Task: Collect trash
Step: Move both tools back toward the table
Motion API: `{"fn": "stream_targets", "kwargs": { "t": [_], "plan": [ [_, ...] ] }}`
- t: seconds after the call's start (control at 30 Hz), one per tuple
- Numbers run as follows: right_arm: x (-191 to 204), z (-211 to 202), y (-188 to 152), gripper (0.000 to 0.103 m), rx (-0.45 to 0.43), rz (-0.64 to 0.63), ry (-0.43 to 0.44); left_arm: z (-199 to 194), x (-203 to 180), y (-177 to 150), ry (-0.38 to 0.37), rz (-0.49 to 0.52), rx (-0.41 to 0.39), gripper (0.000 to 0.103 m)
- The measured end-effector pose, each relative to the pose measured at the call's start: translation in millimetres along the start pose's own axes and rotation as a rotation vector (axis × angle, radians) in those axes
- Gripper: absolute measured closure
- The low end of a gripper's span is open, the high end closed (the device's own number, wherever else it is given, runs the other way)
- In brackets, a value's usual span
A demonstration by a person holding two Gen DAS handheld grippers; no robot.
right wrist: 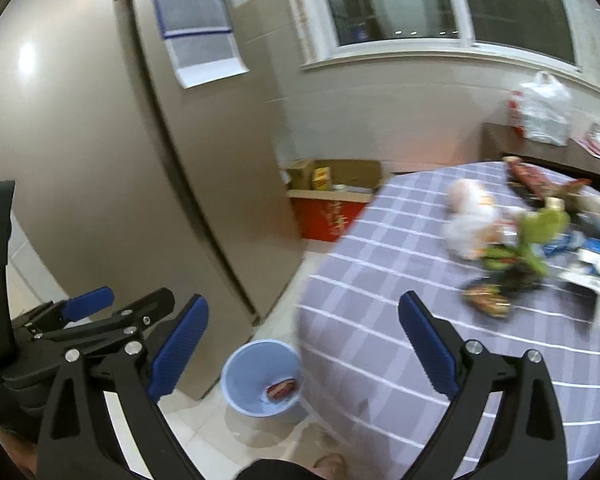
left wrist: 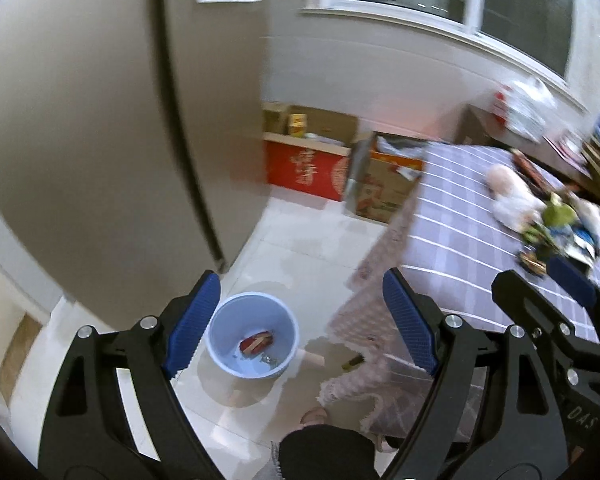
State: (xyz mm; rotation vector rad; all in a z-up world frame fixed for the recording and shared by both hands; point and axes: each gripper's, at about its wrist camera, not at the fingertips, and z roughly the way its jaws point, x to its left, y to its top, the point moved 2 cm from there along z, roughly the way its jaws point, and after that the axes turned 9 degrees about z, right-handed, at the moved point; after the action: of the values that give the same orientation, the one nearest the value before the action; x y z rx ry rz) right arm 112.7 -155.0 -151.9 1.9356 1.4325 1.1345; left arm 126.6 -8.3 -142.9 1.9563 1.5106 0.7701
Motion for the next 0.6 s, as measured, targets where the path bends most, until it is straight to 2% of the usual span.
{"fn": "stream_targets", "kwargs": {
  "t": [0.37,0.6],
  "plan": [
    [-117,-45,8,0.008,-0.039,0.133,-0.155,7,-123,18,-0.104,0.225,0.006,0.021],
    [-172,-56,4,0.008,-0.035,0.226,-0.204,22,-184,19,-0.163,0.366,0.029,0.02]
  ]
}}
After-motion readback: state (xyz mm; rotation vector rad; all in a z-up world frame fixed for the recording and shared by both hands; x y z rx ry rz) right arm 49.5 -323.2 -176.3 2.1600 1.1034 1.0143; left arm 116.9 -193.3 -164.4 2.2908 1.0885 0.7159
